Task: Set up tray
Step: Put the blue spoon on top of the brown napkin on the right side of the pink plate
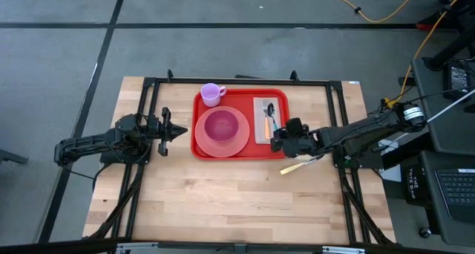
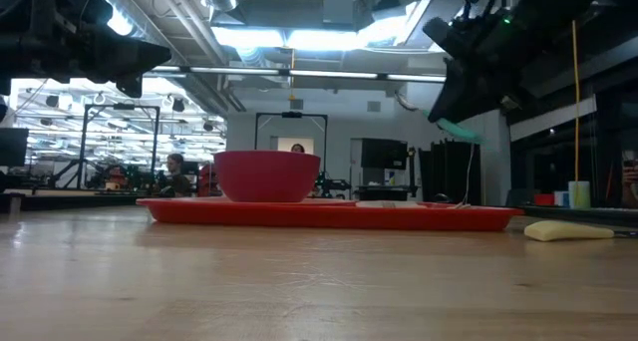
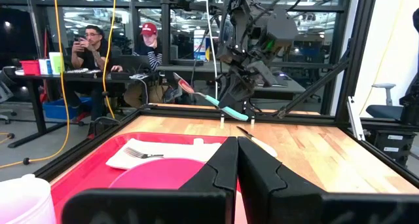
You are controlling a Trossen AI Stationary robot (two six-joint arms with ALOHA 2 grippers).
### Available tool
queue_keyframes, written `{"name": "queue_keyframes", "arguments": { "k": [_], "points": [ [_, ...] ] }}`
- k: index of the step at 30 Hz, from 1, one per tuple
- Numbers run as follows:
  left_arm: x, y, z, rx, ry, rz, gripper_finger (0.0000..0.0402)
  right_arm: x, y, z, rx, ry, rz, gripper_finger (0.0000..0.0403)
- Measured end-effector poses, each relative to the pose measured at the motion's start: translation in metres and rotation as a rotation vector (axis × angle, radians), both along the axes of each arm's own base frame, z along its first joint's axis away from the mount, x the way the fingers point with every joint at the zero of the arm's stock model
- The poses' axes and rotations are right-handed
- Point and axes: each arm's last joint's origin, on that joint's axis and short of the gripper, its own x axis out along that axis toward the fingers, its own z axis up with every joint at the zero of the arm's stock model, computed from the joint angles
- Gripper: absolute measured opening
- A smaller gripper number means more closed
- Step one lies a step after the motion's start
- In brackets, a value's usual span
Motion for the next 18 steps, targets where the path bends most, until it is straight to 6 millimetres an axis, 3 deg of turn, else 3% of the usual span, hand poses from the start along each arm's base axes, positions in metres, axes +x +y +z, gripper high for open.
{"name": "queue_keyframes", "arguments": {
  "k": [7,18],
  "points": [
    [0.0,0.0,0.0,0.0,0.0,0.0,0.0004,0.025,-0.003,0.022,0.026,-0.008,-0.013,0.0063],
    [0.0,0.0,0.0,0.0,0.001,0.0,0.0004,0.071,-0.015,0.044,0.166,0.185,-0.149,0.0063]
  ]
}}
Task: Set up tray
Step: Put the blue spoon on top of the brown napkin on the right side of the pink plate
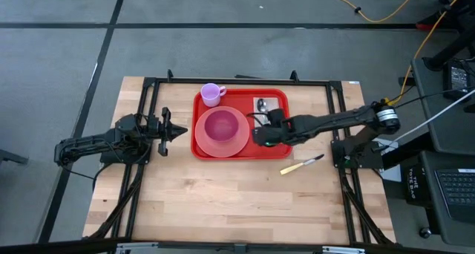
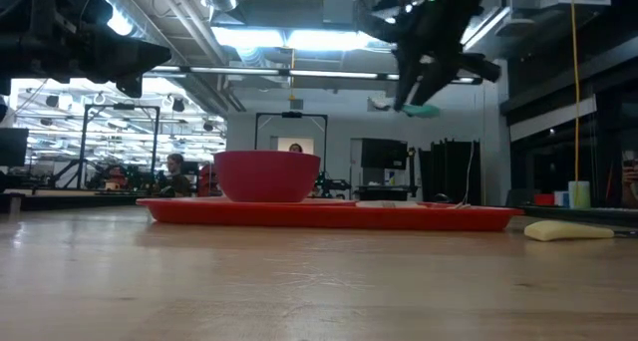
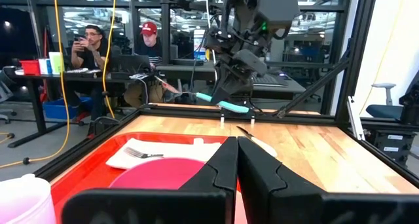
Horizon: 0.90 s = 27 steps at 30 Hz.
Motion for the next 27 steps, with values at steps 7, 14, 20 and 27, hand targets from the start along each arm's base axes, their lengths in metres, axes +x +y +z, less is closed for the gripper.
{"name": "queue_keyframes", "arguments": {
  "k": [7,14,20,27],
  "points": [
    [0.0,0.0,0.0,0.0,-0.001,0.0,0.0004,0.033,-0.004,0.0,0.031,0.036,-0.008,0.0063],
    [0.0,0.0,0.0,0.0,-0.001,0.0,0.0004,0.045,-0.02,-0.015,0.119,0.118,-0.057,0.0063],
    [0.0,0.0,0.0,0.0,0.0,0.0,0.0004,0.05,-0.044,-0.034,0.239,0.167,-0.105,0.0063],
    [0.0,0.0,0.0,0.0,-0.001,0.0,0.0004,0.056,-0.071,-0.044,0.279,0.149,-0.117,0.0063]
  ]
}}
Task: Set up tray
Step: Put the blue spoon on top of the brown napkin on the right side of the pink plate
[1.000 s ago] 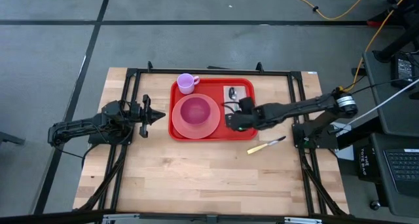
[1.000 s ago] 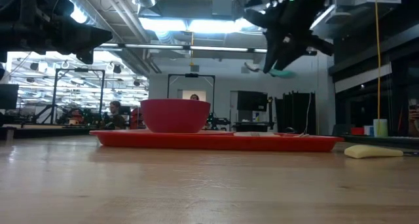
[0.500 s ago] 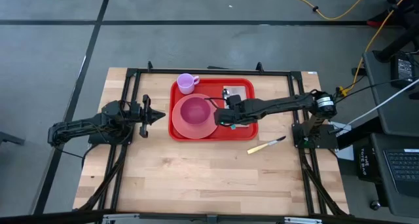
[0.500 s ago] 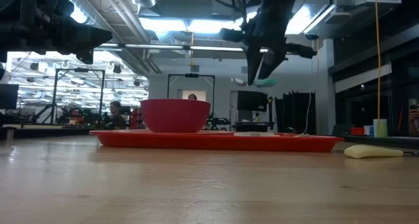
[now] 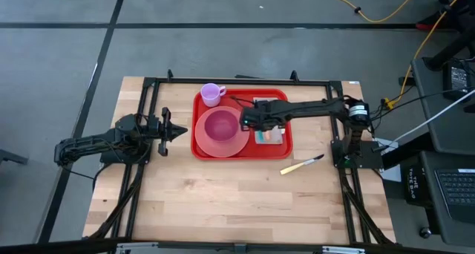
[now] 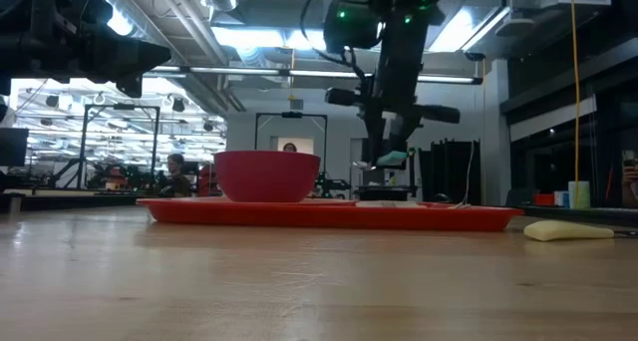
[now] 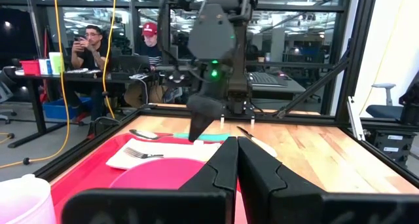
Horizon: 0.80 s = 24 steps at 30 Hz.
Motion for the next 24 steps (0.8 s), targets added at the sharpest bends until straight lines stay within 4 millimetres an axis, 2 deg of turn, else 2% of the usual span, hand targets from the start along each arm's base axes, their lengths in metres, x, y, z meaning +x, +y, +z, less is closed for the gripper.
{"name": "queue_keyframes", "arguments": {
  "k": [12,18,24],
  "points": [
    [0.0,0.0,0.0,0.0,0.0,0.0,0.0004,0.007,-0.021,-0.021,0.043,0.008,-0.028,0.0063],
    [0.0,0.0,0.0,0.0,0.0,0.0,0.0004,0.005,-0.032,-0.025,0.045,0.024,-0.054,0.0063],
    [0.0,0.0,0.0,0.0,0.0,0.0,0.0004,-0.005,-0.038,-0.048,0.063,0.023,-0.076,0.0063]
  ]
}}
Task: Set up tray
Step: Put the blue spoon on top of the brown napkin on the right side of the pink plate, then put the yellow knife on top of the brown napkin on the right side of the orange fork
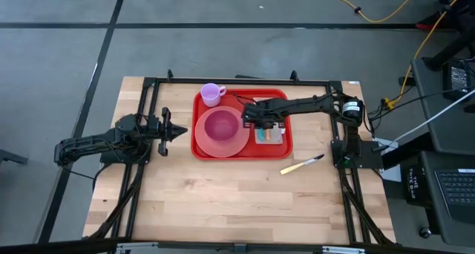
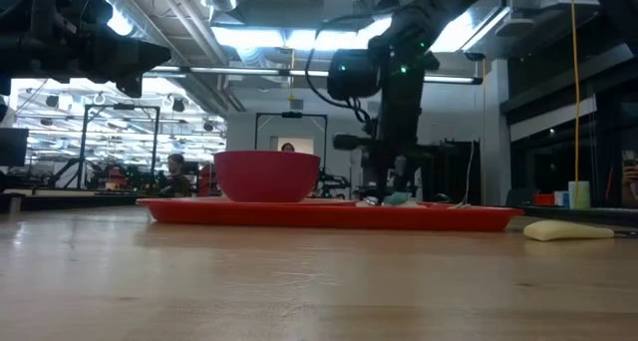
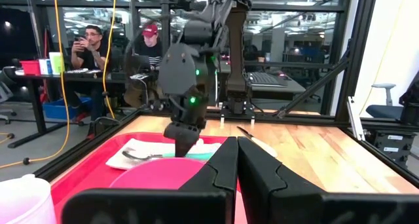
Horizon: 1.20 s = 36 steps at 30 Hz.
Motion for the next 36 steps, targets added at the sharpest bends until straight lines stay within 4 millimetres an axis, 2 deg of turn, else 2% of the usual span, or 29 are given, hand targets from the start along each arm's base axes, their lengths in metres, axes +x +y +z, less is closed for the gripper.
{"name": "queue_keyframes", "arguments": {
  "k": [7,17,26,36],
  "points": [
    [0.0,0.0,0.0,0.0,0.0,0.0,0.0004,-0.004,-0.005,-0.015,0.019,-0.048,-0.008,0.0063],
    [0.0,0.0,0.0,0.0,-0.001,0.0,0.0004,-0.007,-0.006,-0.017,0.015,-0.031,-0.012,0.0063],
    [0.0,0.0,0.0,0.0,-0.001,0.0,0.0004,-0.007,-0.005,-0.018,0.016,-0.029,-0.012,0.0134],
    [0.0,0.0,0.0,0.0,-0.001,0.0,0.0004,-0.007,-0.005,-0.017,0.022,-0.03,-0.01,0.0142]
  ]
}}
